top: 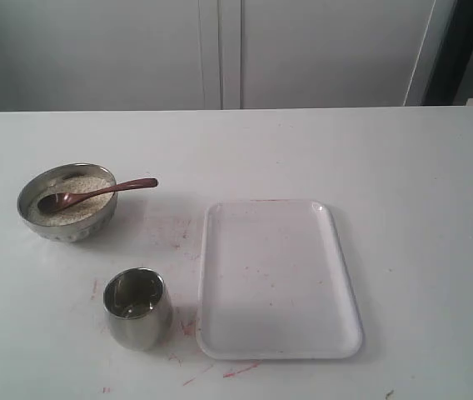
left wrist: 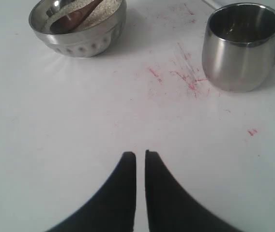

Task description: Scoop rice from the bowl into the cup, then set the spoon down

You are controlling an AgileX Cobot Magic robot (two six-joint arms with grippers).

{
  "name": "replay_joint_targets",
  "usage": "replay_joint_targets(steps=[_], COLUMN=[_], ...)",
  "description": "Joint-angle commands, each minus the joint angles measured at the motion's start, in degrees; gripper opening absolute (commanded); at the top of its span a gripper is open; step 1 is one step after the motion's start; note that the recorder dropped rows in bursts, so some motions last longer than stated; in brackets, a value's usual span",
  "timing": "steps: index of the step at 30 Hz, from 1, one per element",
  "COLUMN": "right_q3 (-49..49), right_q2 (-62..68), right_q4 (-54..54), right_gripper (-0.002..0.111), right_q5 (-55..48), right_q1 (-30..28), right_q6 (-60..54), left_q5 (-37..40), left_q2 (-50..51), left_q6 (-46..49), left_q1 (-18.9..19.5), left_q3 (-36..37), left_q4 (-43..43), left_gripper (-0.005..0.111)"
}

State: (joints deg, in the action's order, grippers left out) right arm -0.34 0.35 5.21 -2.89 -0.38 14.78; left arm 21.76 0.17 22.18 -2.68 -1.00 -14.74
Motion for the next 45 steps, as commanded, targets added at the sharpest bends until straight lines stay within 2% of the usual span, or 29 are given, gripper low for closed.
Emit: replay_joint_targets(steps=[1,35,39,45], right_q3=[0.34,0.34,0.34,0.34], right_q2=[-0.35,-0.35,-0.35,-0.35], right_q4=[0.25,0.07,-9.62,-16.64], right_gripper=[0.0,0.0,0.0,0.0], right_q5=[0.26,0.46,4.16,9.02], right_q1=[-0.26,-0.26,-0.26,-0.26], right_q6=[-0.56,0.43,0.54,0.54], left_q5=[0.11,0.11,0.11,0.11], left_q2=[-0.17,-0.17,-0.17,-0.17], left_q6=[0.09,0.09,0.09,0.09], left_q1=[-0.31,-0.31,-0.31,-0.31], left_q3=[0.29,0.29,0.29,0.29], left_q4=[-0.62,-0.62,-0.62,-0.62], left_gripper=[0.014,0.014,0.014,0.014])
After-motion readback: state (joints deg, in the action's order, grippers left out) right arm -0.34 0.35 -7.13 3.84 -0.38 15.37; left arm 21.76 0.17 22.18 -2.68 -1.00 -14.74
